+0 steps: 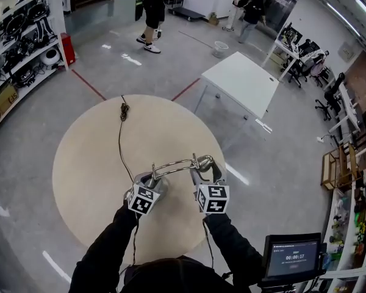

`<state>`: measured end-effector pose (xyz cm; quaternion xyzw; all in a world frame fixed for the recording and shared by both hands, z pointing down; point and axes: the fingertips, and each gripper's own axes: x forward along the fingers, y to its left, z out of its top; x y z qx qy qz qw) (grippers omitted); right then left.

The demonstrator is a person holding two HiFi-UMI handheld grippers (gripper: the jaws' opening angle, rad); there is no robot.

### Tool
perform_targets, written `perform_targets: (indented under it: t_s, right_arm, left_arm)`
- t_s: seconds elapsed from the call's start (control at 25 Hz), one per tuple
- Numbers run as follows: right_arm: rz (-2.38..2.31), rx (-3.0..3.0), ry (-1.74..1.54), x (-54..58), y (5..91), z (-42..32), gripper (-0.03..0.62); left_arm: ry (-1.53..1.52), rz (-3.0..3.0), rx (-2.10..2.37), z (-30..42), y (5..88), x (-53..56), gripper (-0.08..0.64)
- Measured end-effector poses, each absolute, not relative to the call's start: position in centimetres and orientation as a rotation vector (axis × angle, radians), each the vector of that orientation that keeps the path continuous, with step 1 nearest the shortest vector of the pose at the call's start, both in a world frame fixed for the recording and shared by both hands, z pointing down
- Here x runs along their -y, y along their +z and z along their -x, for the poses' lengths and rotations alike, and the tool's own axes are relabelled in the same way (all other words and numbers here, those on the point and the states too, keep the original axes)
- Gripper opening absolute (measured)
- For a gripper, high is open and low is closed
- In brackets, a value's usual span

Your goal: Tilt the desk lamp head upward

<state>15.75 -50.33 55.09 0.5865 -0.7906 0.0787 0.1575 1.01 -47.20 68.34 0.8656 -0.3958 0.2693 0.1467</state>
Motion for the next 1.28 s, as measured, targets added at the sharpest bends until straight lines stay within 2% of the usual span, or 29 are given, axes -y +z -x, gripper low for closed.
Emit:
perform_targets:
  t_s: [0.84,1.28]
  right_arm:
    - [-1.498,2.118,-0.401,50.5,48.5,-12.5,0.341]
    - [-1.419,2.044,-0.554,50.0,46.4,-10.1,0.341]
  left_arm:
    - [0.887,-2.494,1.157,-1.5,69.0,47.7,0.146]
    - [0.889,-2.504,1.158,-0.6,68.3,47.7,0.147]
